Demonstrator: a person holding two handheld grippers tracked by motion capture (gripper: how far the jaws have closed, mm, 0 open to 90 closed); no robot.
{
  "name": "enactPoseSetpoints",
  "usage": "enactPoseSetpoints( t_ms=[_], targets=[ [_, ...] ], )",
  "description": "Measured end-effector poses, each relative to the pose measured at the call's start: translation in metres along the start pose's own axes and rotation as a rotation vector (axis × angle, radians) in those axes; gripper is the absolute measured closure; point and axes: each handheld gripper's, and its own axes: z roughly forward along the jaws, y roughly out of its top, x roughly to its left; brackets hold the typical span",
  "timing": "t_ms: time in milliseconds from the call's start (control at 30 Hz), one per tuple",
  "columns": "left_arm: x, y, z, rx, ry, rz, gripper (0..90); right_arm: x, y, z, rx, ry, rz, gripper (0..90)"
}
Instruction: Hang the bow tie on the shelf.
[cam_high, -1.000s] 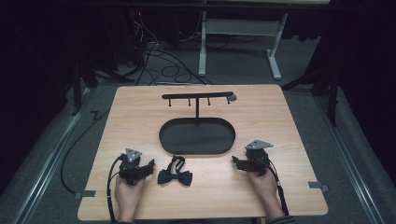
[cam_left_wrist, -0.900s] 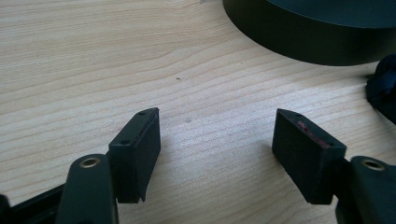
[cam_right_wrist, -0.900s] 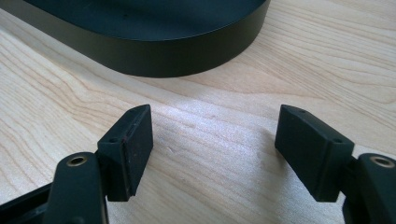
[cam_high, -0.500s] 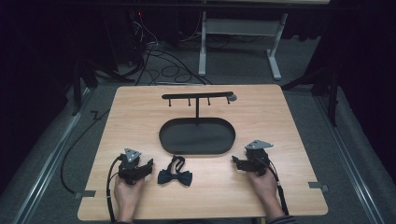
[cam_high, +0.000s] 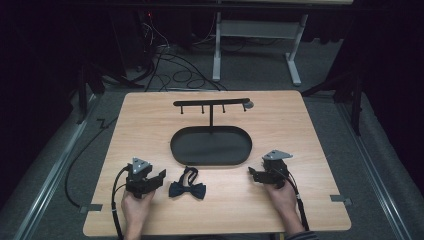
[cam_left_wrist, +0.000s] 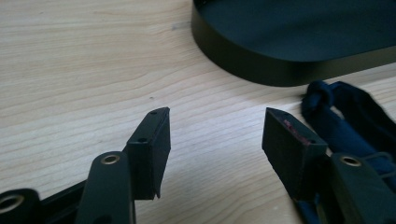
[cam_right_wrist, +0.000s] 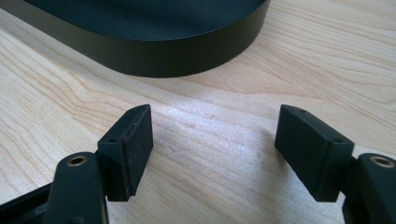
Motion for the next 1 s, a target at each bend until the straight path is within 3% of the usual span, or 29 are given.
enactPoseSetpoints(
  t_ms=[167, 367, 567, 1000],
  targets=[
    [-0.009, 0.006, -0.004, -0.010, -0.029, 0.023, 42.4, 0.000, 0.000, 0.000, 0.000, 0.000, 0.000, 29.2],
    [-0.025, 0.014, -0.006, -0.023, -0.031, 0.072, 42.8, 0.000, 0.000, 0.000, 0.000, 0.000, 0.000, 29.2],
    [-0.037, 0.022, -0.003, -0.009, -0.052, 0.106, 43.4, 0.000, 0.000, 0.000, 0.000, 0.000, 0.000, 29.2],
    [-0.054, 0.028, 0.009, 0.013, -0.077, 0.132, 43.9, 0.000, 0.000, 0.000, 0.000, 0.000, 0.000, 29.2]
  ],
)
